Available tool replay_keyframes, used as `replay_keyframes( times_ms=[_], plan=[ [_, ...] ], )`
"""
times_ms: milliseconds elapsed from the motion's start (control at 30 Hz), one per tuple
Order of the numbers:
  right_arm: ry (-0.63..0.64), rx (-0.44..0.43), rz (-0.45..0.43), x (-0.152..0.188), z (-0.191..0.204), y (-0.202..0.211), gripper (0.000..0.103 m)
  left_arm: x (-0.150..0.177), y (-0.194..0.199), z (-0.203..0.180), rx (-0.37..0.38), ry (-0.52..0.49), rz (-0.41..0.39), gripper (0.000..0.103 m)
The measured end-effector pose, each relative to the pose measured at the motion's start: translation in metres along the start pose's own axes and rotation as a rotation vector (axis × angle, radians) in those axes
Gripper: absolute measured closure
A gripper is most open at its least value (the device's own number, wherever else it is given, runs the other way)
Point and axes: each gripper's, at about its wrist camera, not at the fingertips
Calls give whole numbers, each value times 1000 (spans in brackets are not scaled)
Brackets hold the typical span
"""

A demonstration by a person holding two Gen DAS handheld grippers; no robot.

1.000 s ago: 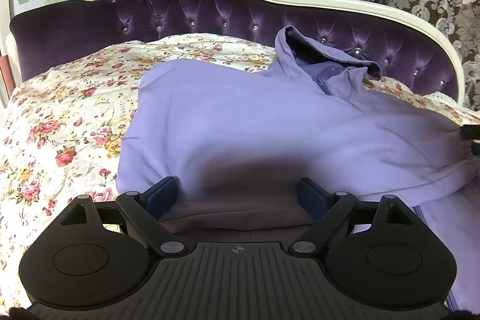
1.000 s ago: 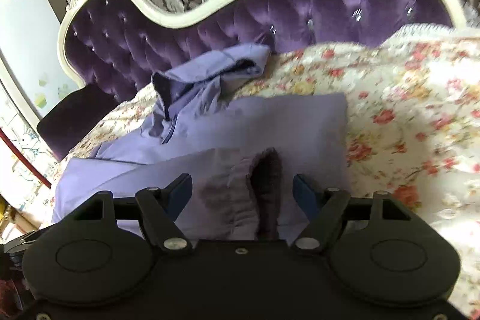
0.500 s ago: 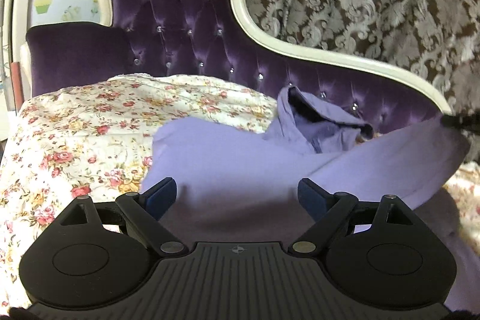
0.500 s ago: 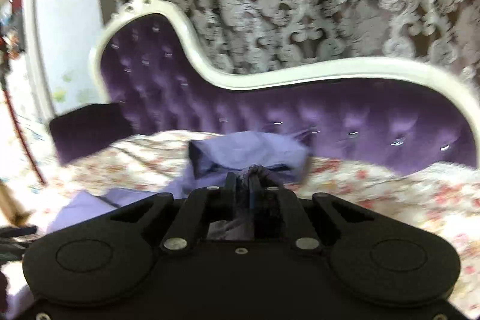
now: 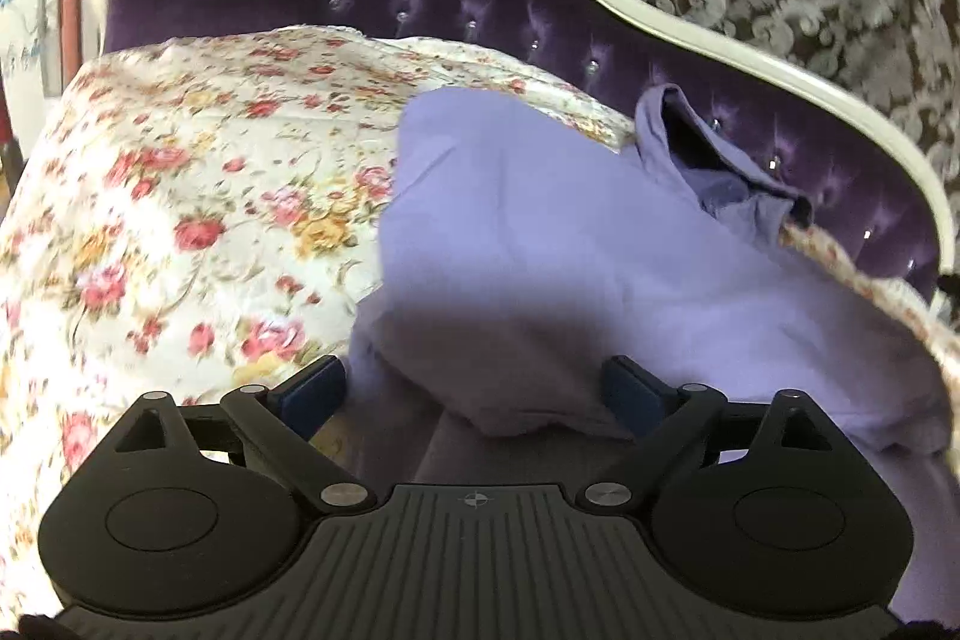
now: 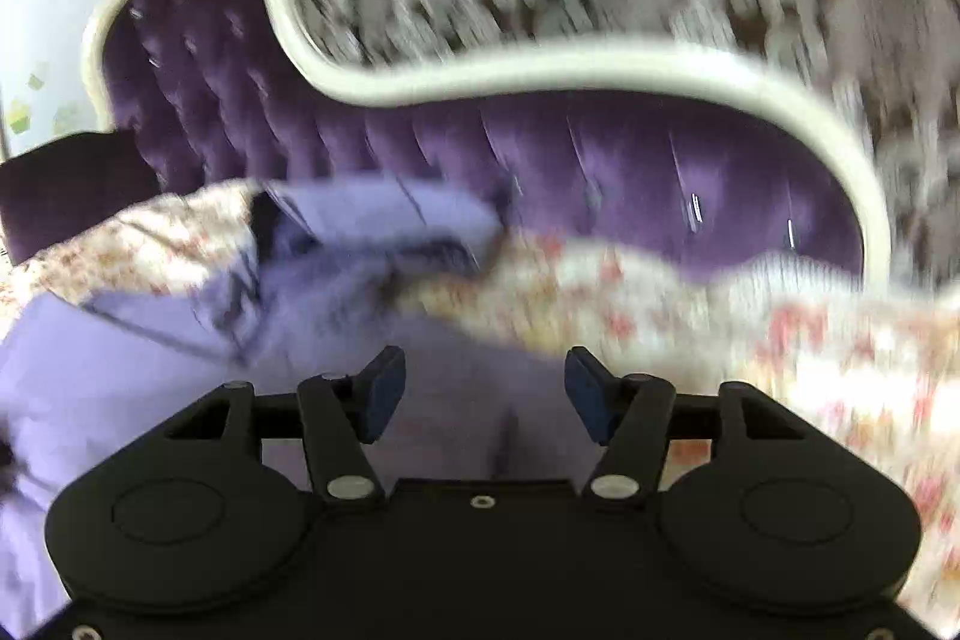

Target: Fold small clothes

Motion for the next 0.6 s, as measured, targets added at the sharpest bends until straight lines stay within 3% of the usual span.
replay_keyframes(
  times_ms=[100,233,400,467,500,600],
  plan=[
    [70,-100,-26,-20,30,-7,34,0,10,7,10,12,-45,9],
    [132,-263,2,-33,73,-27,34,-11,16,9,28,-1,-114,9],
    [190,-461,52,-38,131,-69,35,-31,3,8,26,-29,-121,12],
    [189,-532,82,-40,147,-91,36,-33,-5,8,40,-52,-96,36],
    [188,-566,96,-42,155,-100,39,-33,-10,8,49,-61,-79,54],
    [192,-635,148,-47,179,-127,44,-26,-17,13,19,-17,-48,58]
  ],
)
Point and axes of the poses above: each gripper's, at about its wrist camera, not at the fingertips, and y roughly against the way its jaws point, z to its left, x to its underside, and after that the axes turned 12 degrees about -x, right-handed
